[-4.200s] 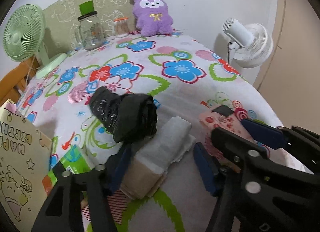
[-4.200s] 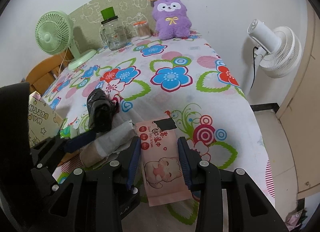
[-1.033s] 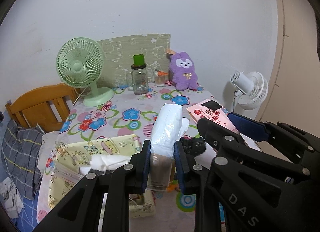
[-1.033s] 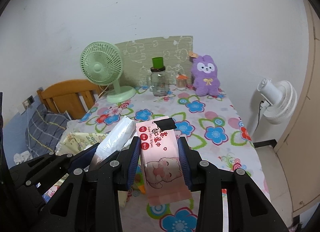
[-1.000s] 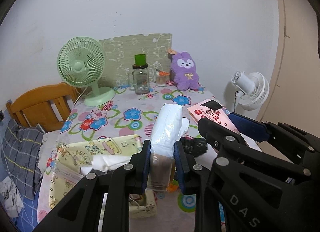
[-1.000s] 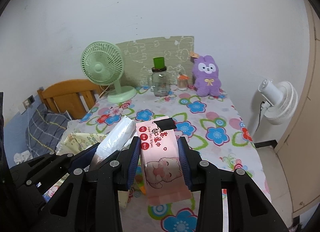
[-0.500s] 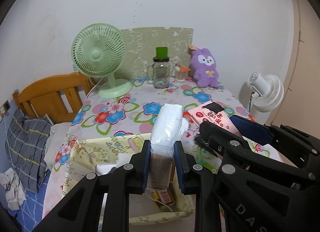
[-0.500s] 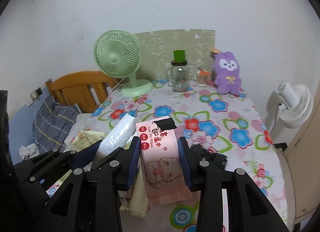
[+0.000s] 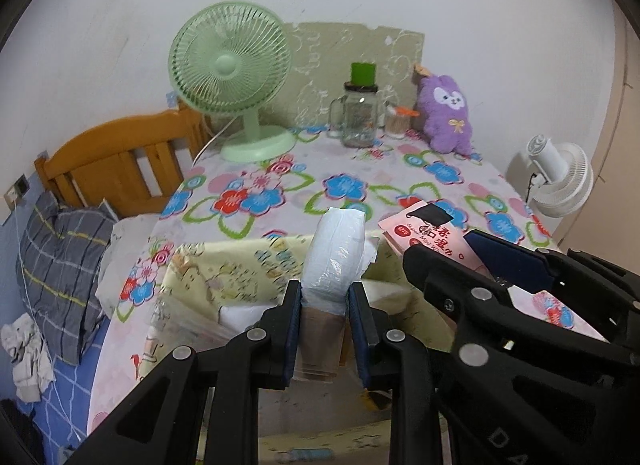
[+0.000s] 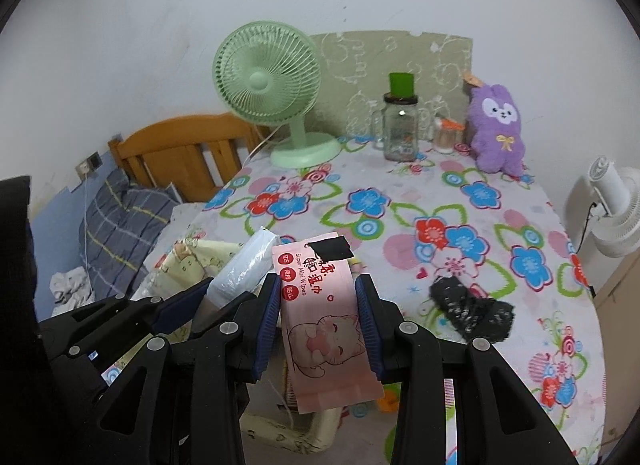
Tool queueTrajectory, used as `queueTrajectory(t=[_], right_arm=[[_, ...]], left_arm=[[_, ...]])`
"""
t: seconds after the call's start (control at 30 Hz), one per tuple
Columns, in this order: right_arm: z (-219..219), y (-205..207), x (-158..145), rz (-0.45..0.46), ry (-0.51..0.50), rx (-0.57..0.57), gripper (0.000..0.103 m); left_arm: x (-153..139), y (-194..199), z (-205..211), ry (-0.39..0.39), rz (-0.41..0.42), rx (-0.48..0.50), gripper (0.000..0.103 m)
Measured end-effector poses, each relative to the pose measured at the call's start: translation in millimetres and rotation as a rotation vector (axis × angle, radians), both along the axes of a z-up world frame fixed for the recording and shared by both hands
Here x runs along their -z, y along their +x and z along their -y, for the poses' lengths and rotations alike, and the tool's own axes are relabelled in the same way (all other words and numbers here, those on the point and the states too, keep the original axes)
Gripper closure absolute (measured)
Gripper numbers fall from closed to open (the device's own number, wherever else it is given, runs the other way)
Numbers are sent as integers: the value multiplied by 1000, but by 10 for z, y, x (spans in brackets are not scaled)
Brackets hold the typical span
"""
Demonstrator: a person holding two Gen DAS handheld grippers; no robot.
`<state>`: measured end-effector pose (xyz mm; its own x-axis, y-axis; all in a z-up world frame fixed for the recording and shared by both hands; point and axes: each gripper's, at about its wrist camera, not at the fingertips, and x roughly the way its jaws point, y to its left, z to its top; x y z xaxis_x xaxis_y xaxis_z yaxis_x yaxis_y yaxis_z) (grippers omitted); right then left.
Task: Organize soft objects
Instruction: 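Open the left tool to drop the white cloth roll into the box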
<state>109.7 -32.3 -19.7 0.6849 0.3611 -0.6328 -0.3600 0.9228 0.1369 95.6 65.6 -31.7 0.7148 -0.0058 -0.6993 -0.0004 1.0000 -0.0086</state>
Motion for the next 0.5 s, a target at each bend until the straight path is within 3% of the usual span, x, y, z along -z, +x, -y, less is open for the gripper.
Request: queueTrajectory(t=[0.33, 0.4, 0.5], right_arm=[[-298, 57, 249, -60, -21, -64, 62], [-338, 64, 300, -74, -29, -68, 62], [-381, 79, 364, -90, -39, -71, 62]], left_arm=[[252, 26, -271, 4, -73, -44, 78], [312, 29, -305, 0, -88, -48, 71], [405, 47, -347, -11, -117, -47, 69]])
